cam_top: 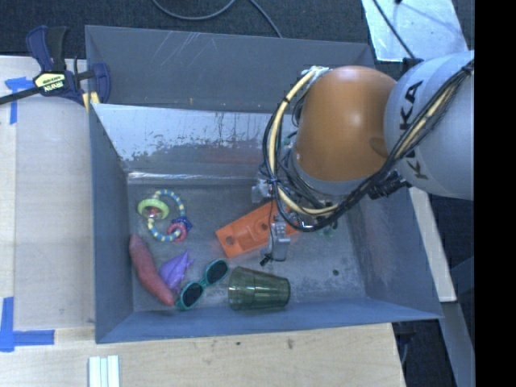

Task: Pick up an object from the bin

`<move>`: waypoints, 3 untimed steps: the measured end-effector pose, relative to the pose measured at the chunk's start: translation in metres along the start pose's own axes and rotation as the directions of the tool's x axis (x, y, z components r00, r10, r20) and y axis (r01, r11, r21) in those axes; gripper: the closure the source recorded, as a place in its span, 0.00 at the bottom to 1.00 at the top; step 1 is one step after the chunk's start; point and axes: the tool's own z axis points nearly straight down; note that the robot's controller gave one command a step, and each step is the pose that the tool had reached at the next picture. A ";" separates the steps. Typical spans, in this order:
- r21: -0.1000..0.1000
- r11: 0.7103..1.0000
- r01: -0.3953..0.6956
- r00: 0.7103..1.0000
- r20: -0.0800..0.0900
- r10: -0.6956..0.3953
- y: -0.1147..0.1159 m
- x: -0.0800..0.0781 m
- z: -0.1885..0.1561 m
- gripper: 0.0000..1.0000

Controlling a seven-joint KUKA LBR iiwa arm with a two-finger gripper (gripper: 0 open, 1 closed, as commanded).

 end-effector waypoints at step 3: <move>0.002 0.962 0.273 0.962 0.007 -0.273 -0.002 -0.028 0.069 0.00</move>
Offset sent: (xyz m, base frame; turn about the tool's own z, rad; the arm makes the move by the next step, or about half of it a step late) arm 0.0383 -0.0144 -0.1294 -0.2086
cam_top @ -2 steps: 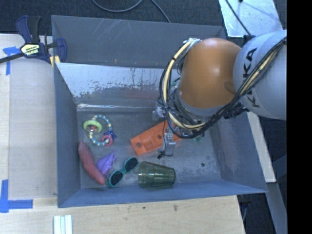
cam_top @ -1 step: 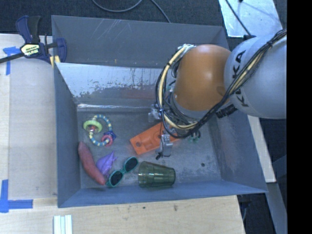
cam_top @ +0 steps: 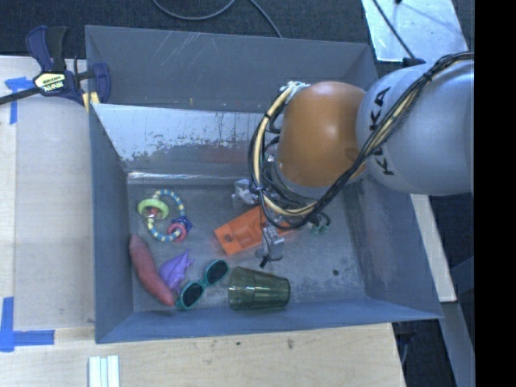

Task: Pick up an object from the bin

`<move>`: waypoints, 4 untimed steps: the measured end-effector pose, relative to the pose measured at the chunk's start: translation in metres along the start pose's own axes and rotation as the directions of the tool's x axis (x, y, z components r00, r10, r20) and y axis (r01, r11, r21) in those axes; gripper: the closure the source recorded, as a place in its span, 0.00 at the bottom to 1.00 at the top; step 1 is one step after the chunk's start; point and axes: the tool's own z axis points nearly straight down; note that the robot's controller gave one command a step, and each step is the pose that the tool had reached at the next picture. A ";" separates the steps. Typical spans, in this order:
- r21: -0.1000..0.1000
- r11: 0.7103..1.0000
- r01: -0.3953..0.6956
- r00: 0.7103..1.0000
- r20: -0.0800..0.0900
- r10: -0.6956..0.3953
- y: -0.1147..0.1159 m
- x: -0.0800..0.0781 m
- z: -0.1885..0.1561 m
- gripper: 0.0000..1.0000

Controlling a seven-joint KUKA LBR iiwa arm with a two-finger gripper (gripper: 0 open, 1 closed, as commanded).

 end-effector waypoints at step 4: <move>0.003 0.860 0.511 0.860 0.007 -0.511 -0.044 -0.040 -0.077 1.00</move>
Offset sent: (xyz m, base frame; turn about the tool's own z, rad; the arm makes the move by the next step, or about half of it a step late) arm 0.0432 -0.0277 -0.0486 -0.5902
